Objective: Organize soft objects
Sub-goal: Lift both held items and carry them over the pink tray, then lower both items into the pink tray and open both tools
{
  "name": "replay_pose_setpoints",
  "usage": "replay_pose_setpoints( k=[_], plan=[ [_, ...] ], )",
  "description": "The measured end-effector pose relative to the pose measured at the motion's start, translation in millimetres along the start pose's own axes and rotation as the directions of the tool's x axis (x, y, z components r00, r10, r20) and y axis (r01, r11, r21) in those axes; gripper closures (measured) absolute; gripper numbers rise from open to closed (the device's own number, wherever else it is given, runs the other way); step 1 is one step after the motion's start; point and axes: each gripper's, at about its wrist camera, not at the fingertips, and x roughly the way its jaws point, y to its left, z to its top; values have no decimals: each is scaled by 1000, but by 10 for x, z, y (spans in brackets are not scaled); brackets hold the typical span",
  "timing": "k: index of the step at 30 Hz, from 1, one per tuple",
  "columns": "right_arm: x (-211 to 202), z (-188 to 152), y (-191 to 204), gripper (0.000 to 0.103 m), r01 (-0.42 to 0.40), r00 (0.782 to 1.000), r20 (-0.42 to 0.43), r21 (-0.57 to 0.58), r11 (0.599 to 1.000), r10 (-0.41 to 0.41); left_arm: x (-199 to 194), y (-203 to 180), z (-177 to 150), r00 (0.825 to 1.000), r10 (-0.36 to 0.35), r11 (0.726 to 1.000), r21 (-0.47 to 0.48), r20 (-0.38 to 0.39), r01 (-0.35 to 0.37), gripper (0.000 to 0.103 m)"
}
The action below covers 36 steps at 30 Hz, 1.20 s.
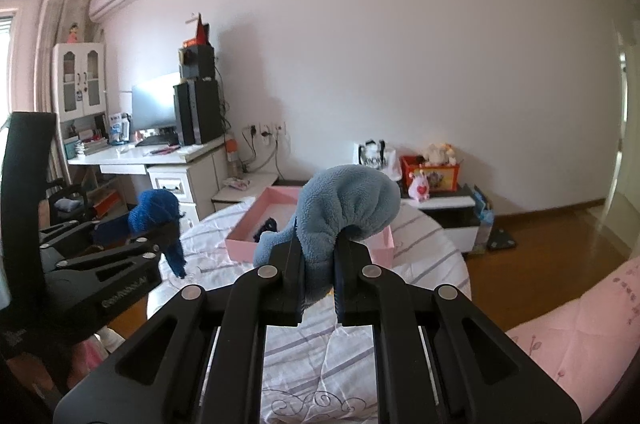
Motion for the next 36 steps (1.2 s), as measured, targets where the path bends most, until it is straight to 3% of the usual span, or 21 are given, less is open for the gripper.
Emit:
replay_pose_setpoints(
  k=[10,15,20,26,32,36],
  plan=[
    [753,87,-249,93,37,994,-105,34,999,-34,890,-13,379,995,-5,1000,18,-100,7,64],
    [1171,348,-305,93,59,990,-127,3,998,-58,1405,-29,799,989,-36,998,37,-145,42,64],
    [1684,773,-329,93,44,986,-162,-16,999,-46,1976,-58,1401,987,-11,998,58,-163,20,64],
    [2354,1108,-415,93,47,979,-199,6,999,-45,2862,-178,2024,976,-37,998,37,-213,46,64],
    [3053,1130,-520,93,72,959,-275,20,997,-64,3821,-246,2325,962,-4,1000,28,-272,12,64],
    [3409,1120,-492,93,89,943,-323,16,996,-79,4509,-330,2463,941,11,998,57,-338,9,64]
  ],
)
